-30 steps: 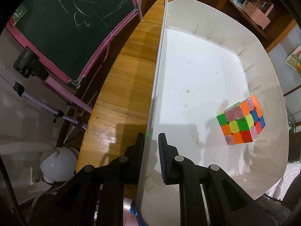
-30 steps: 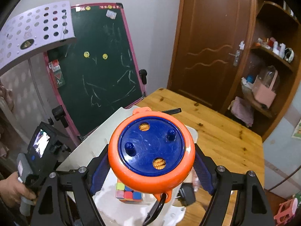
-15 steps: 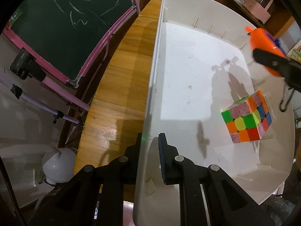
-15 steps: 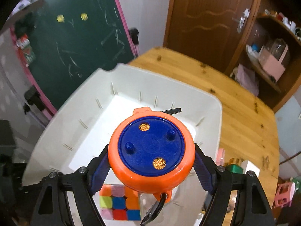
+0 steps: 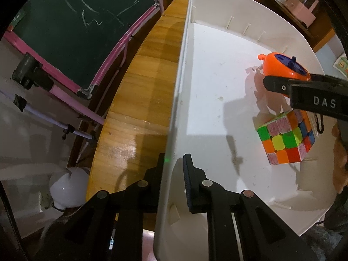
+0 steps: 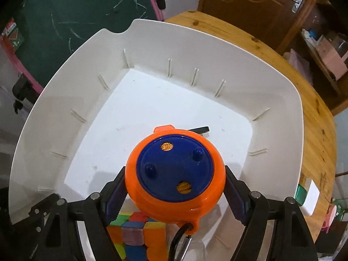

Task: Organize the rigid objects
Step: 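Lower the orange case into the tray beside the cube with the right gripper, then open the right gripper and withdraw it from the tray toward the table objects, then close the right gripper on the white charger block and lift it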

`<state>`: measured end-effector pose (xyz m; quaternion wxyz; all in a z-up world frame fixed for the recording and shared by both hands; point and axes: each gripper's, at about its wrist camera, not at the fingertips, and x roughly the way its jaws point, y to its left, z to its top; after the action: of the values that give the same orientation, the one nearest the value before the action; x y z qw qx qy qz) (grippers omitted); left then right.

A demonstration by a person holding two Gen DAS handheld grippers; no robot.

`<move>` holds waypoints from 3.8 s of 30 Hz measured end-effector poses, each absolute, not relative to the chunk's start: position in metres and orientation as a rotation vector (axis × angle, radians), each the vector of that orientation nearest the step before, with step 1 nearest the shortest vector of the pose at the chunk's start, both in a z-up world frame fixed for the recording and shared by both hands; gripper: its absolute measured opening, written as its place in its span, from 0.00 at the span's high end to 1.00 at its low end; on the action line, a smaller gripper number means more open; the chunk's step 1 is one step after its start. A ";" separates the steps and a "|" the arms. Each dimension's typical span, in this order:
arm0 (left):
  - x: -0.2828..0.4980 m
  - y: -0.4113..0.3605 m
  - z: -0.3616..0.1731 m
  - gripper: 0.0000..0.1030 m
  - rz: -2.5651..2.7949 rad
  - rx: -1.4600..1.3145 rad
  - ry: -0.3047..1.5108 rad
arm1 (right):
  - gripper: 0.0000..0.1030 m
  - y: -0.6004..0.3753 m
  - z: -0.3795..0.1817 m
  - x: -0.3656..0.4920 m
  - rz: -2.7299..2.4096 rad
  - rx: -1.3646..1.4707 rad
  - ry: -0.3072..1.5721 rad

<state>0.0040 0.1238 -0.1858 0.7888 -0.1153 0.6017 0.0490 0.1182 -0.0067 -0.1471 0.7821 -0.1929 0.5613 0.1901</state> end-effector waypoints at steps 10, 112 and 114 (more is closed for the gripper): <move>0.001 0.121 -0.182 0.84 0.125 -0.239 1.304 | 0.21 -0.024 -0.141 0.124 0.487 -0.233 1.266; -0.001 0.116 -0.177 0.94 0.140 -0.155 1.335 | 0.44 -0.256 -0.134 0.120 0.149 -0.037 1.065; -0.001 0.116 -0.179 0.94 0.143 -0.159 1.346 | 0.44 -0.252 -0.143 0.129 0.155 -0.062 1.070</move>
<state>-0.0009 0.1161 -0.1794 0.7765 -0.0733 0.6223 0.0659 0.1292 -0.2520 -0.1433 0.8569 -0.0296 0.5094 0.0736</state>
